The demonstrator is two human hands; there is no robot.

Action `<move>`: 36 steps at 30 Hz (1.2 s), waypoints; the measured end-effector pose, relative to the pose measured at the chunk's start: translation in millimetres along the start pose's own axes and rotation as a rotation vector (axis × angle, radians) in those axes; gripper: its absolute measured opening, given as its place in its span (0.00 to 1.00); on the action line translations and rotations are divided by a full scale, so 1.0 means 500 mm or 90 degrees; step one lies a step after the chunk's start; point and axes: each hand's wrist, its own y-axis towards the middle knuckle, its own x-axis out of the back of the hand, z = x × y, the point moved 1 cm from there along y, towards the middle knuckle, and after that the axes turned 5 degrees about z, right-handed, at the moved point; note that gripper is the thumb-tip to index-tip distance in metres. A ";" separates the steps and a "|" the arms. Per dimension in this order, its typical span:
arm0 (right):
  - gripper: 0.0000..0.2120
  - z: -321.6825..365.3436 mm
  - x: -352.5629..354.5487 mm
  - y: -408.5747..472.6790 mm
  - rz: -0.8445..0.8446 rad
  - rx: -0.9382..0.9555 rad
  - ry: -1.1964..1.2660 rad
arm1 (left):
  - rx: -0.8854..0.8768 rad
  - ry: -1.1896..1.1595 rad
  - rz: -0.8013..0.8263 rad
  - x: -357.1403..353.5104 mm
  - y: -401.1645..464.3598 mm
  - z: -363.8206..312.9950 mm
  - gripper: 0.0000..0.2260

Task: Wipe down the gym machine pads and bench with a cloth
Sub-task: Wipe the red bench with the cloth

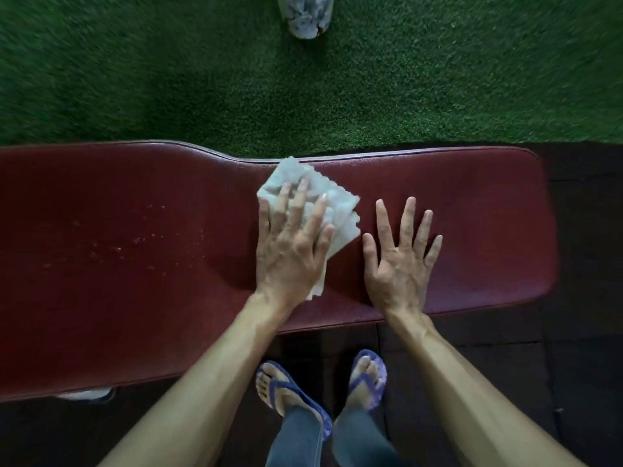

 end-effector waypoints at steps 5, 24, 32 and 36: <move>0.28 0.003 0.007 -0.002 0.008 0.009 0.015 | -0.023 0.057 0.059 0.022 -0.138 0.042 0.20; 0.26 0.116 0.000 -0.021 0.022 -0.099 0.070 | -0.110 0.026 0.022 0.046 -0.084 0.145 0.20; 0.28 0.215 0.002 -0.087 0.081 -0.081 0.079 | -0.128 0.121 0.079 0.128 -0.125 0.437 0.22; 0.26 0.279 -0.013 -0.093 0.088 -0.050 0.086 | 0.013 0.083 0.055 0.137 0.060 0.410 0.27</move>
